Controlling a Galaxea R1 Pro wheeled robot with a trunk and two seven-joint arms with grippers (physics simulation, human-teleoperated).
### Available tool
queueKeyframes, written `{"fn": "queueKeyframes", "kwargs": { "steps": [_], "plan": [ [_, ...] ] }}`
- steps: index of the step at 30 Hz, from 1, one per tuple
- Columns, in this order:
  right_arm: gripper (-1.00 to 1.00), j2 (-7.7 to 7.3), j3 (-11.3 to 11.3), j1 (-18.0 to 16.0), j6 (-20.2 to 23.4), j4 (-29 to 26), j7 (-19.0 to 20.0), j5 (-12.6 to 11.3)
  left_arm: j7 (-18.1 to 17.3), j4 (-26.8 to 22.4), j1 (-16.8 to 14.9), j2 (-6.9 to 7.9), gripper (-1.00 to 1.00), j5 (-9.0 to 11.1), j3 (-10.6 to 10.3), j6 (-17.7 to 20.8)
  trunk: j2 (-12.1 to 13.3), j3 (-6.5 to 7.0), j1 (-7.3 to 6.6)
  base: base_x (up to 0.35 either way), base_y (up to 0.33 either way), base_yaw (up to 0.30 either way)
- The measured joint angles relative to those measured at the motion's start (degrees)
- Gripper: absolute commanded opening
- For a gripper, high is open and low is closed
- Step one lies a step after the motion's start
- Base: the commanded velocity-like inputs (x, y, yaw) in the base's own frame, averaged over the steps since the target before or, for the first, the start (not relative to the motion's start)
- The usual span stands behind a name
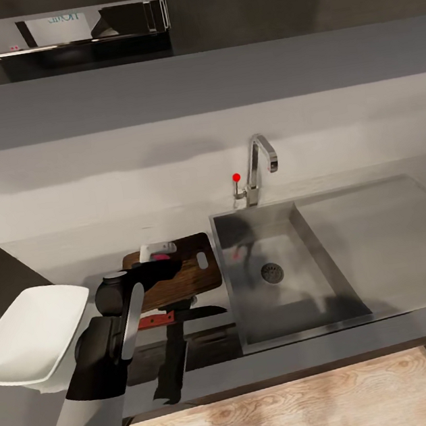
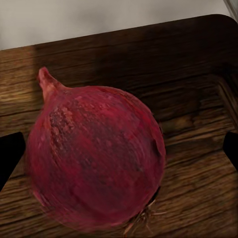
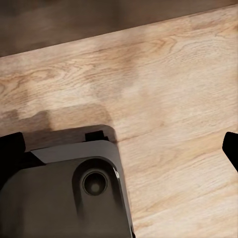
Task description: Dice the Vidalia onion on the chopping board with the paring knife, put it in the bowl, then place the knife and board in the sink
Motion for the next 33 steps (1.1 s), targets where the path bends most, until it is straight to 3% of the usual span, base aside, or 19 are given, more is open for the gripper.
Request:
{"fn": "queueKeyframes", "kwargs": {
  "steps": [27,33],
  "plan": [
    [1.00,0.17,0.0,0.0,0.0,0.0,0.0,0.0,0.0,-1.5,0.0,-0.30,1.00,-0.2,0.5,0.2,0.0,0.00,0.00,-0.002,0.000,0.000],
    [1.00,0.16,0.1,0.0,0.0,0.0,0.0,0.0,0.0,-1.5,0.0,-0.24,1.00,-0.2,0.5,0.2,0.0,0.13,0.03,-0.243,0.000,0.000]
  ]
}}
